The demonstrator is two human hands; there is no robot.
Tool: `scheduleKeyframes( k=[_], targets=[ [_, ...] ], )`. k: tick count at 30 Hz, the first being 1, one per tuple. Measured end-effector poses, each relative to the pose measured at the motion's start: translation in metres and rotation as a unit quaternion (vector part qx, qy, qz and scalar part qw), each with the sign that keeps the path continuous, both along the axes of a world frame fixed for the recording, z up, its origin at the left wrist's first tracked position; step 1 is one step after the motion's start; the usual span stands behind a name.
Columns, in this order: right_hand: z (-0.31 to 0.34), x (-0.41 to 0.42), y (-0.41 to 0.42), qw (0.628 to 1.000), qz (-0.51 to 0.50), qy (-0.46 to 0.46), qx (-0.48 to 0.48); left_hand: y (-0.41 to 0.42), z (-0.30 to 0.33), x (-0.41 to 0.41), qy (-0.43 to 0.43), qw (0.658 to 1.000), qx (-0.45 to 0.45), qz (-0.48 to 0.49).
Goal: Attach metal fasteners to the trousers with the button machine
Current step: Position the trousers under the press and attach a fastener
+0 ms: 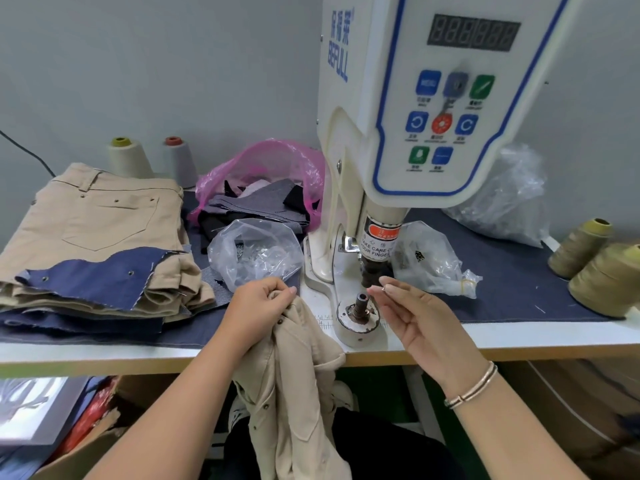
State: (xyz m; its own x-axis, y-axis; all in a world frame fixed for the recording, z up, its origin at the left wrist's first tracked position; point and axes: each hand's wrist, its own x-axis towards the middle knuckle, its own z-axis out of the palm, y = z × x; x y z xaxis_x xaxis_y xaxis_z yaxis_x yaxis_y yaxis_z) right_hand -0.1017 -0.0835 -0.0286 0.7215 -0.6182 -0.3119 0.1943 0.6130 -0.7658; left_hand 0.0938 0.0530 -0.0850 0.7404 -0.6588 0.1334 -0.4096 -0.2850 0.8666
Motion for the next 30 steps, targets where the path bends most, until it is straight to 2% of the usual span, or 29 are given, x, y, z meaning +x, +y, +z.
scheduleKeyframes(
  k=[3,7,10,14,16,30],
  targets=[
    [-0.003,0.0,-0.005,0.997,-0.018,0.001,0.071,0.0,0.0,0.0,0.004,1.0,-0.005,-0.002],
    [-0.007,0.002,-0.007,0.998,-0.021,0.021,0.053,0.0,0.0,0.0,0.001,1.0,-0.008,-0.003],
    [-0.007,0.005,-0.007,0.999,-0.019,0.035,-0.005,0.0,0.0,0.0,0.0,1.0,-0.008,-0.003],
    [-0.007,0.011,-0.001,0.979,0.003,0.097,-0.179,0.0,0.0,0.0,0.002,1.0,-0.009,-0.004],
    [-0.006,0.013,0.003,0.966,0.016,0.111,-0.234,0.0,0.0,0.0,0.0,1.0,-0.009,-0.002],
    [-0.018,0.017,0.003,0.935,-0.007,0.121,-0.333,0.001,0.0,0.0,0.01,1.0,-0.006,-0.001]
  ],
)
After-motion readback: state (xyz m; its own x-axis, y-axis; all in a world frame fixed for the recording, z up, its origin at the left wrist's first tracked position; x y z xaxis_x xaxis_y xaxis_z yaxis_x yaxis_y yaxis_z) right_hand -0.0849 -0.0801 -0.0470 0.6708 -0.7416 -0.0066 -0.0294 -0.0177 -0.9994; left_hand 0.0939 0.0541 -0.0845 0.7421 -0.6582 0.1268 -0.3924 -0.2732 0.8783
